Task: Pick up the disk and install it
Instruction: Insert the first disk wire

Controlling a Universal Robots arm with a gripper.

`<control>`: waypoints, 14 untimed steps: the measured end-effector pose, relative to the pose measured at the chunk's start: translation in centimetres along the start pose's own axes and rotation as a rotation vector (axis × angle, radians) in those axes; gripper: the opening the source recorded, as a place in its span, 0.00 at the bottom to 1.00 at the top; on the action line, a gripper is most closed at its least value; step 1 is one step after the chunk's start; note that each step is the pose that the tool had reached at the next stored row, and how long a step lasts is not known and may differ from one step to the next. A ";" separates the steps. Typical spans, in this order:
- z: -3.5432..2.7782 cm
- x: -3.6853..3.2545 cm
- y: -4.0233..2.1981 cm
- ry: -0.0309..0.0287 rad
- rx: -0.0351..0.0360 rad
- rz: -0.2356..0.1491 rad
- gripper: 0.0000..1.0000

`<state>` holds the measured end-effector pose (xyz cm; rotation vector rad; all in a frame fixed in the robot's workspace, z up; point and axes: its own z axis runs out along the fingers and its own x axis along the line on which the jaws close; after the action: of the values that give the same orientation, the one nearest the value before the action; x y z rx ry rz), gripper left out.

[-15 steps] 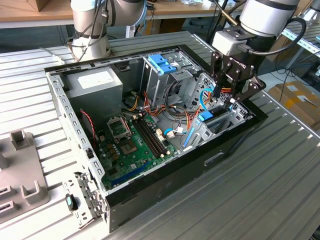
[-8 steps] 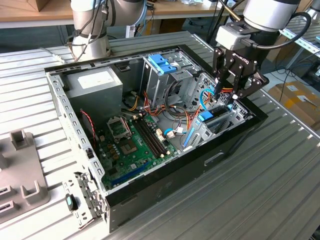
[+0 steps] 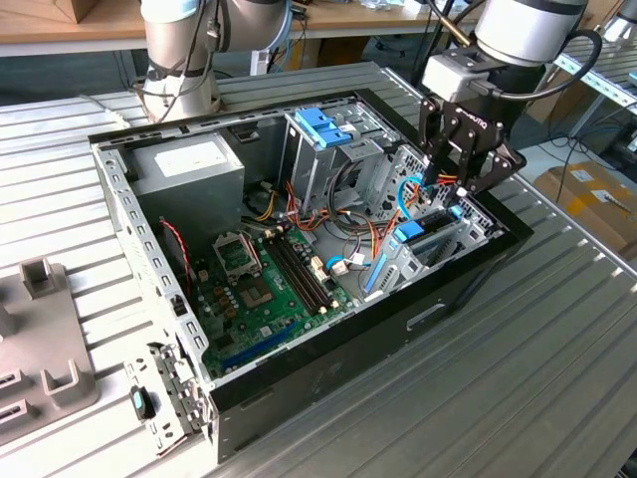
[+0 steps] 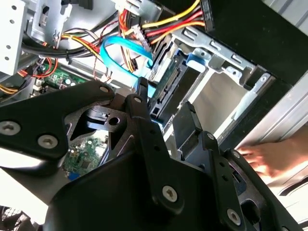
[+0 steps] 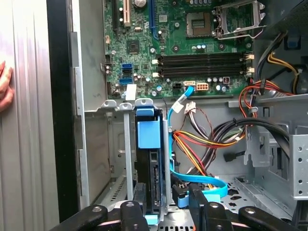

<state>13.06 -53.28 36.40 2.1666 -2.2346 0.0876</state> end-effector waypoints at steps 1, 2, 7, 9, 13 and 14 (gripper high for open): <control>0.02 -0.07 -0.18 0.0002 0.0000 0.000 0.48; 0.08 -0.14 -0.34 0.0004 0.0001 0.000 0.48; 0.41 -0.20 -0.38 0.0014 0.0000 0.000 0.48; 0.43 -0.20 -0.38 0.0013 0.0001 0.000 0.48; 0.44 -0.20 -0.38 0.0013 0.0000 0.000 0.40; 0.44 -0.20 -0.38 0.0013 0.0001 0.000 0.40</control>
<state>13.46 -53.12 35.95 2.1659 -2.2338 0.0891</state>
